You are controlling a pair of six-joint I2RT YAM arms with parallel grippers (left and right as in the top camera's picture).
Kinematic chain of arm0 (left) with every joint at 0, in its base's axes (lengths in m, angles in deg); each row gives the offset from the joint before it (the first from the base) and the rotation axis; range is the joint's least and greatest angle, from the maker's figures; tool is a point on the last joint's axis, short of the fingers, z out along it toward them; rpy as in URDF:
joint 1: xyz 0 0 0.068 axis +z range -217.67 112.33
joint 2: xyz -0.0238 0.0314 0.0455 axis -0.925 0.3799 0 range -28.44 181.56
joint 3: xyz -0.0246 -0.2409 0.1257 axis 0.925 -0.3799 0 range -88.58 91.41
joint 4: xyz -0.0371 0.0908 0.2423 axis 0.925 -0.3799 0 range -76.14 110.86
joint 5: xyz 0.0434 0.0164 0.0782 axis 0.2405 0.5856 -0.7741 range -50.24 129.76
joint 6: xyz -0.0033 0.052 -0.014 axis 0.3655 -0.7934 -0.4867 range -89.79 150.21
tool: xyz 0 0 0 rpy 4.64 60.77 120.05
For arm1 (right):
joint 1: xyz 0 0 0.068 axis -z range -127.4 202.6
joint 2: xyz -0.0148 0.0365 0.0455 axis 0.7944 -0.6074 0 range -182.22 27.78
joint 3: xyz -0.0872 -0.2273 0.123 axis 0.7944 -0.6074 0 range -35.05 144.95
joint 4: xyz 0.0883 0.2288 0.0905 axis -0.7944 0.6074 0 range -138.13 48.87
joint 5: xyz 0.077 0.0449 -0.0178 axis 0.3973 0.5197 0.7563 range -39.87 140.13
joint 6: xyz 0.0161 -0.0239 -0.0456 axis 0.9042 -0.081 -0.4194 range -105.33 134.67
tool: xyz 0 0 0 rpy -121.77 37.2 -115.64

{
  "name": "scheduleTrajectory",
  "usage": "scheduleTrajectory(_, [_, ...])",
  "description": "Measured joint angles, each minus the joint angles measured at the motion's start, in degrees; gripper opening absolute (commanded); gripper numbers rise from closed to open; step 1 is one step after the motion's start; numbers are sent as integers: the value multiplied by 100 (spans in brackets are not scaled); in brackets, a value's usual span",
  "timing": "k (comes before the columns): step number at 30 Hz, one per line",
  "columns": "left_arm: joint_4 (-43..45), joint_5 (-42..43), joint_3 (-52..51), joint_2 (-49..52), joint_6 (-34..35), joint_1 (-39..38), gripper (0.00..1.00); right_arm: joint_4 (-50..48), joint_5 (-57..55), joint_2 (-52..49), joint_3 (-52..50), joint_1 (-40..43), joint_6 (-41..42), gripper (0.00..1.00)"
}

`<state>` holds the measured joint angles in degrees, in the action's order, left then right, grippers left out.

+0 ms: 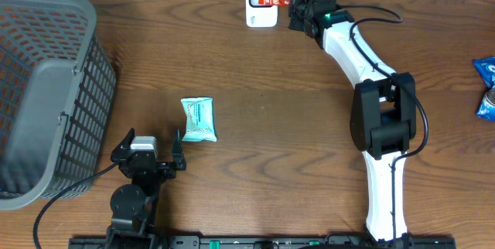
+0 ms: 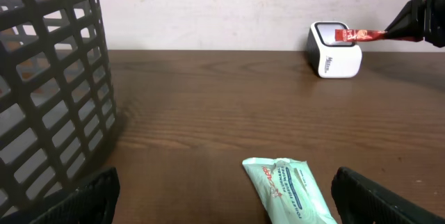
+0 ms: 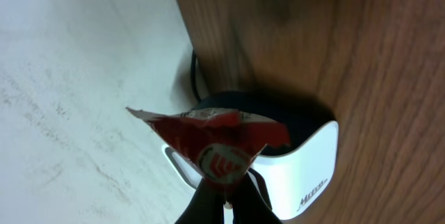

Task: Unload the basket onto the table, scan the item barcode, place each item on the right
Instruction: 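Raise the red stick up to the white scanner face, then lower the red stick and release it right of the scanner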

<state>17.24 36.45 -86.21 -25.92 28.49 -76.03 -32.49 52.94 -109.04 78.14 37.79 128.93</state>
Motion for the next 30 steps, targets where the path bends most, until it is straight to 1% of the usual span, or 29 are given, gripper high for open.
scheduleTrajectory(8, [0,0,0,0,0,0,98,0,44,-4,0,-17,229,2])
scheduleTrajectory(15, [0,0,0,0,0,0,98,-503,149,-153,2,-87,251,2])
scheduleTrajectory(24, [0,0,0,0,0,0,98,-557,229,-492,2,-87,245,2])
scheduleTrajectory(27, [0,0,0,0,0,0,98,-468,332,-494,98,-50,72,2])
scheduleTrajectory(30, [0,0,0,0,0,0,98,11,496,-492,374,7,-236,2])
